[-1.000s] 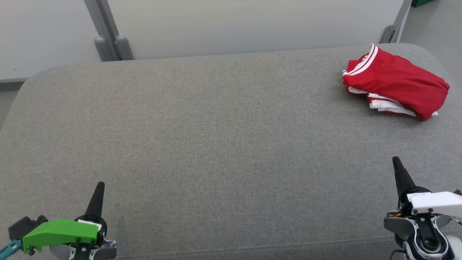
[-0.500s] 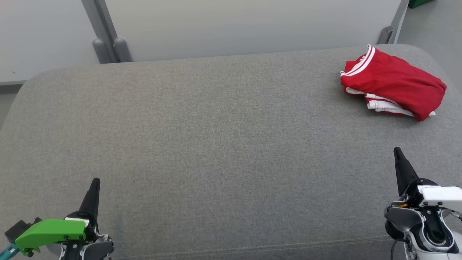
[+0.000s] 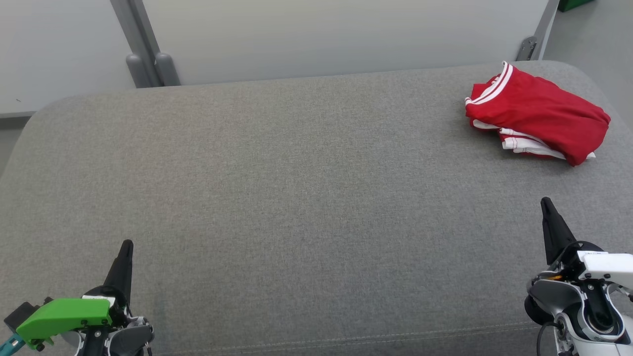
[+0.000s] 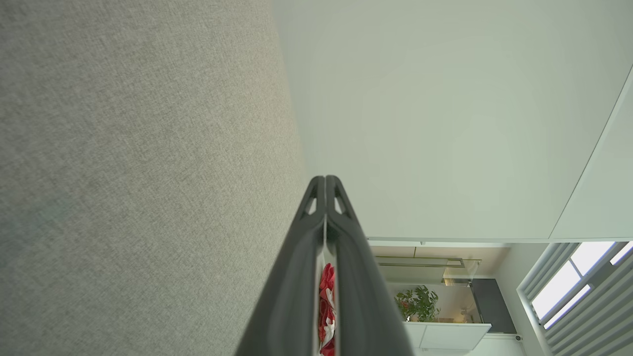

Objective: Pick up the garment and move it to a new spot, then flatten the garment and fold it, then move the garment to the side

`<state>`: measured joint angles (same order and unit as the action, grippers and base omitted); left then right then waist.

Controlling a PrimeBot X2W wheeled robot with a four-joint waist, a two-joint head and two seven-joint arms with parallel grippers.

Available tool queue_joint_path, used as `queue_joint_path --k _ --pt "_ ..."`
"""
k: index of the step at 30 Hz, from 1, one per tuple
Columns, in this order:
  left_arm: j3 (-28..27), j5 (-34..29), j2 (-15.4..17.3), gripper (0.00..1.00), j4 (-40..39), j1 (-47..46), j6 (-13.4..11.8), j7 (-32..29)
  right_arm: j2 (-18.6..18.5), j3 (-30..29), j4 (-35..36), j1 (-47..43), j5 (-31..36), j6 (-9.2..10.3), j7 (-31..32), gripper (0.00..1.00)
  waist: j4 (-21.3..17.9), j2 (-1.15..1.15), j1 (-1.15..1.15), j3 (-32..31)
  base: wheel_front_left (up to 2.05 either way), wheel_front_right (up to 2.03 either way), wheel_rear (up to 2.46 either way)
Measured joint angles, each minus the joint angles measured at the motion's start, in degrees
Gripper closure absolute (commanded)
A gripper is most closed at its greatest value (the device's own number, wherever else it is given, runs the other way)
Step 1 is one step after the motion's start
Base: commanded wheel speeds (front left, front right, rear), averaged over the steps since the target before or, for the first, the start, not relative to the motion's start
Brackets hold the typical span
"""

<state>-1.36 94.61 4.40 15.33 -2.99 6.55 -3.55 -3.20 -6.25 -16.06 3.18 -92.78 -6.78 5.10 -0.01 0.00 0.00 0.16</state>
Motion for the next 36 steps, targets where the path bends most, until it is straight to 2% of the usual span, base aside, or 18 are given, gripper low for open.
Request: queue_joint_path --k 36 --pt "-0.1 0.0 -0.1 1.00 0.5 -0.1 0.1 -0.4 0.0 -0.1 0.0 0.1 0.0 -0.01 0.1 1.00 0.0 0.00 0.00 0.0 0.00 0.00 0.00"
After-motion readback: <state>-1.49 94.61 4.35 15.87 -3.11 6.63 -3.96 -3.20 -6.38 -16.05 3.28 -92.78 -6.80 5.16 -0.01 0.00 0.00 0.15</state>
